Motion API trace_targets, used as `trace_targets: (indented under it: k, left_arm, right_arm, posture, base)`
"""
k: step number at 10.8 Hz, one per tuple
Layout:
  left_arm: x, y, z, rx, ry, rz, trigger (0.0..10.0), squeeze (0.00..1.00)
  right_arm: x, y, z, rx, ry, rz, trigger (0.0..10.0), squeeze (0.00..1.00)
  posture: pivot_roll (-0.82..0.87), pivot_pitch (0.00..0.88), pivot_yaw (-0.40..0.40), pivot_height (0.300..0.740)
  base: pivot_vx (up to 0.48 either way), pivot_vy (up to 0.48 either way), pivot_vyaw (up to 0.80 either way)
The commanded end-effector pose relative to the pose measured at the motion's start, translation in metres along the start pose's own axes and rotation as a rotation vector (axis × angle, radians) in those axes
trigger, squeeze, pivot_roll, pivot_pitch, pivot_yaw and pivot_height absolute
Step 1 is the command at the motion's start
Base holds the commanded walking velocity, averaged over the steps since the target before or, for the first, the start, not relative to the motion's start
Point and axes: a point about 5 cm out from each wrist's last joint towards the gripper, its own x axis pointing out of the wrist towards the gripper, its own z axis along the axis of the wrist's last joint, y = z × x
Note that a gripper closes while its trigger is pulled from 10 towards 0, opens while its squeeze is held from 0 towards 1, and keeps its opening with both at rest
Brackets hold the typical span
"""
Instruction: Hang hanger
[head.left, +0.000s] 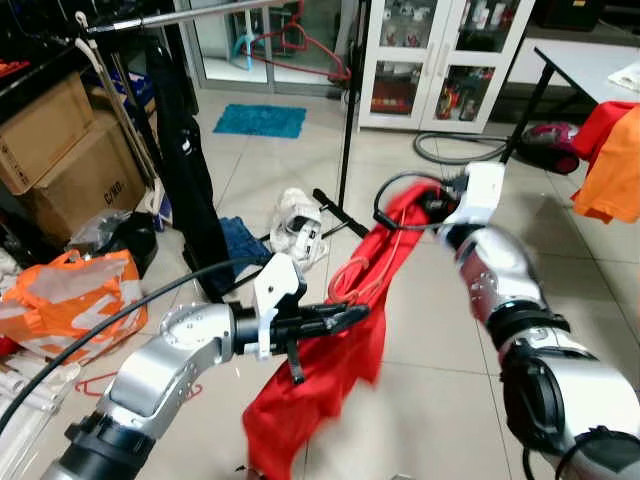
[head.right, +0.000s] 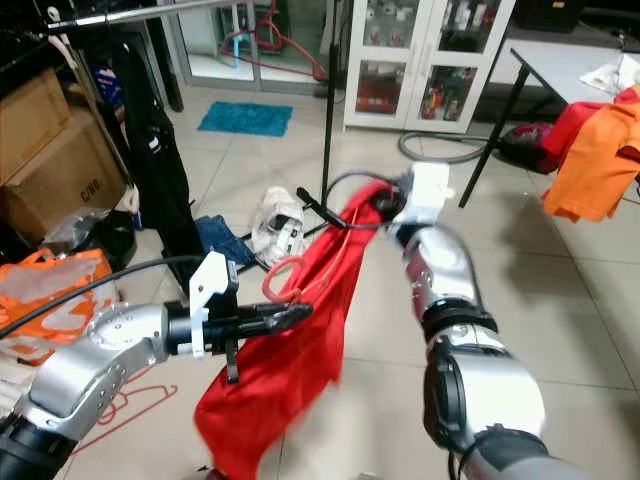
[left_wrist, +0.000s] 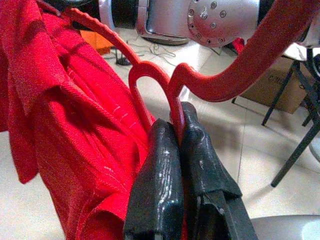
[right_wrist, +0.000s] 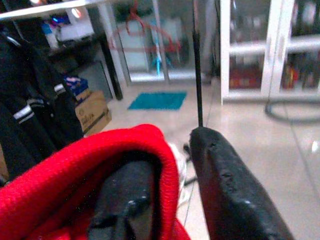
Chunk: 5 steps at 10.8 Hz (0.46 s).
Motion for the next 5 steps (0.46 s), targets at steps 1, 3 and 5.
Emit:
trace_targets:
  k: [1, 3, 5]
  left_arm:
    - [-0.001, -0.014, -0.027, -0.072, 0.102, -0.107, 10.0, 0.00]
    - [-0.003, -0.012, -0.035, -0.069, 0.120, -0.099, 10.0, 0.00]
    - [-0.005, -0.011, -0.040, -0.077, 0.136, -0.100, 10.0, 0.00]
  right_arm:
    - [-0.003, -0.025, 0.045, -0.054, -0.158, -0.041, 10.0, 1.00]
    - [-0.021, -0.013, 0.024, -0.166, -0.032, 0.213, 10.0, 1.00]
    - [-0.039, -0.002, 0.020, -0.338, 0.021, 0.407, 10.0, 1.00]
  posture:
    - [-0.04, 0.000, -0.008, 0.740]
    - [-0.04, 0.000, -0.007, 0.740]
    - [-0.05, 0.000, -0.005, 0.740]
  base:
    - [0.000, 0.000, 0.00]
    - [0.000, 0.000, 0.00]
    - [0.000, 0.000, 0.00]
